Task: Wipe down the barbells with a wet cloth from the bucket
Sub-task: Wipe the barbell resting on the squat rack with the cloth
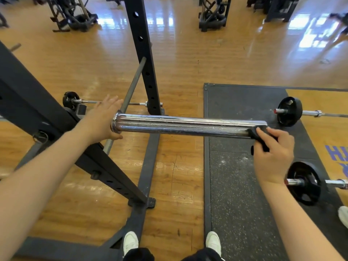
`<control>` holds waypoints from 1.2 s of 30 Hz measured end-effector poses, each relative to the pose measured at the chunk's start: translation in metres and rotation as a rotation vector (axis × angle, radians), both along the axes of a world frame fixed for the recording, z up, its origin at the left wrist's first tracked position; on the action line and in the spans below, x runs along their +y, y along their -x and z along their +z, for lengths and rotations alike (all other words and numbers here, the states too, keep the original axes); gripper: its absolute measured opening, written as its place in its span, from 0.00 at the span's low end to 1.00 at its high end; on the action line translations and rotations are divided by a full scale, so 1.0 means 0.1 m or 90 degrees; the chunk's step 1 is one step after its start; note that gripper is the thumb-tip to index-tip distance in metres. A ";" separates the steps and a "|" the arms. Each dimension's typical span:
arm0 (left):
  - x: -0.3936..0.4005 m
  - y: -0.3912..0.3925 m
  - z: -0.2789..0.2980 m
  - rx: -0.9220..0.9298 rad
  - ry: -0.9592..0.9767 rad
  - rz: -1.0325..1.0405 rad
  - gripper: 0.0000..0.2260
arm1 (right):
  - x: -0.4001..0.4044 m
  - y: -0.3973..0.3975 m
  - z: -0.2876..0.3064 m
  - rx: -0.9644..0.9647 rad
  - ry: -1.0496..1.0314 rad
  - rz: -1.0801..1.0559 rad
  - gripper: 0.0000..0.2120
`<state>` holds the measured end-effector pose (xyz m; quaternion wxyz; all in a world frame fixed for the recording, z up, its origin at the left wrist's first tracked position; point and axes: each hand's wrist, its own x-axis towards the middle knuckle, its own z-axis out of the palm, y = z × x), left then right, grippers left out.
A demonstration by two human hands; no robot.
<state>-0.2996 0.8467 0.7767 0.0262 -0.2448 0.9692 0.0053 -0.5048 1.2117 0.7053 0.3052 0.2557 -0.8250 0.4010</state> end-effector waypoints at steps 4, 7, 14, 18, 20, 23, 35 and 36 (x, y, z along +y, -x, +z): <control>0.17 -0.24 -0.30 0.113 0.156 -0.035 0.47 | 0.00 -0.02 0.04 0.008 0.006 -0.003 0.12; 0.20 -0.19 -0.37 0.145 0.170 -0.009 0.44 | -0.07 0.01 0.07 0.021 0.017 0.015 0.10; 0.06 -0.15 -0.34 0.150 0.097 -0.044 0.38 | 0.06 -0.15 -0.22 -0.005 -0.014 0.012 0.10; 0.00 0.00 0.00 0.020 -0.090 -0.024 0.42 | -0.07 -0.04 0.04 0.028 0.041 0.017 0.10; -0.04 0.08 0.11 -0.052 -0.128 -0.023 0.43 | -0.12 0.03 0.08 0.043 0.034 0.025 0.10; -0.07 0.09 0.11 -0.080 -0.082 -0.015 0.48 | -0.07 0.03 -0.02 0.041 0.024 0.026 0.10; 0.16 -0.18 -0.38 0.174 0.163 -0.007 0.46 | 0.02 -0.10 -0.08 -0.006 0.021 0.013 0.10; 0.16 -0.17 -0.40 0.181 0.161 -0.008 0.45 | -0.01 -0.06 0.00 0.004 0.035 0.012 0.10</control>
